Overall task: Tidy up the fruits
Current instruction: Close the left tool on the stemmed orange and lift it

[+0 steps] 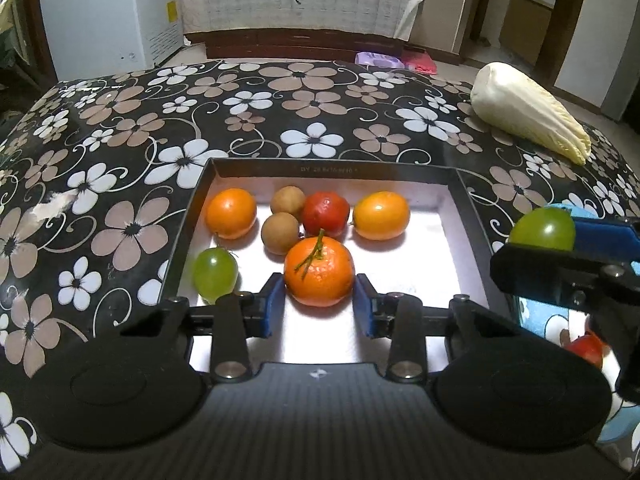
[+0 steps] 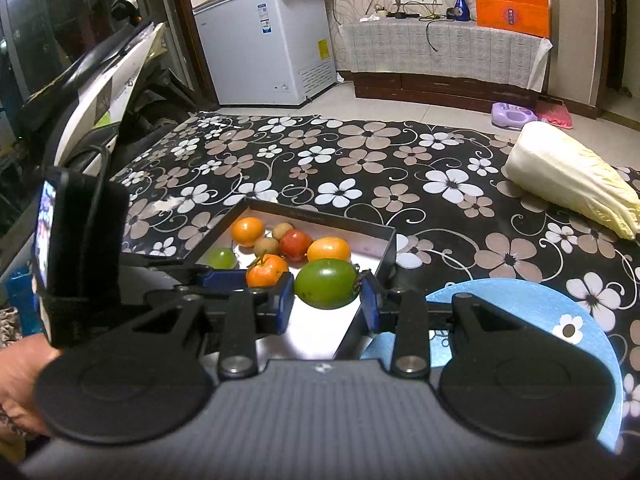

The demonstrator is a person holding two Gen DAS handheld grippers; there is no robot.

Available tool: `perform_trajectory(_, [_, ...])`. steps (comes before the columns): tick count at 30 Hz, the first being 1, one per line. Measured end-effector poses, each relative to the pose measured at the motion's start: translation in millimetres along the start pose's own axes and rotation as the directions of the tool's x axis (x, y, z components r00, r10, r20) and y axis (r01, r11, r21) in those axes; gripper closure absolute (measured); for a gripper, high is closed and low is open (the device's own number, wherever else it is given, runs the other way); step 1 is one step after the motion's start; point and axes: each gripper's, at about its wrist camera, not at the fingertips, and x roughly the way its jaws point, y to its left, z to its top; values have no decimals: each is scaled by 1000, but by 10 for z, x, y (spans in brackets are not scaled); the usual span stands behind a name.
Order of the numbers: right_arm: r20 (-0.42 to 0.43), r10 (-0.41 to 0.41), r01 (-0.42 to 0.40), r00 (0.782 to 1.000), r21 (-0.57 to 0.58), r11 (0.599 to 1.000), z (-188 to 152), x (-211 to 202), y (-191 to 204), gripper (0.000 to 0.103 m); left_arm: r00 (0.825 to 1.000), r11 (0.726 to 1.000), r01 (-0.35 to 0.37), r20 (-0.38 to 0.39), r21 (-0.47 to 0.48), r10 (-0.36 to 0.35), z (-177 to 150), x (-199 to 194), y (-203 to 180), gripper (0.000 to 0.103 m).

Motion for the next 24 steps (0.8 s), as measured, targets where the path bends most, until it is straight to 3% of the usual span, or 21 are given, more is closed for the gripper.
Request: perform_trajectory(24, [11, -2, 2, 1000, 7, 1000, -80, -102, 101, 65, 1000, 1000, -7, 2, 29, 6, -208, -247, -39, 61])
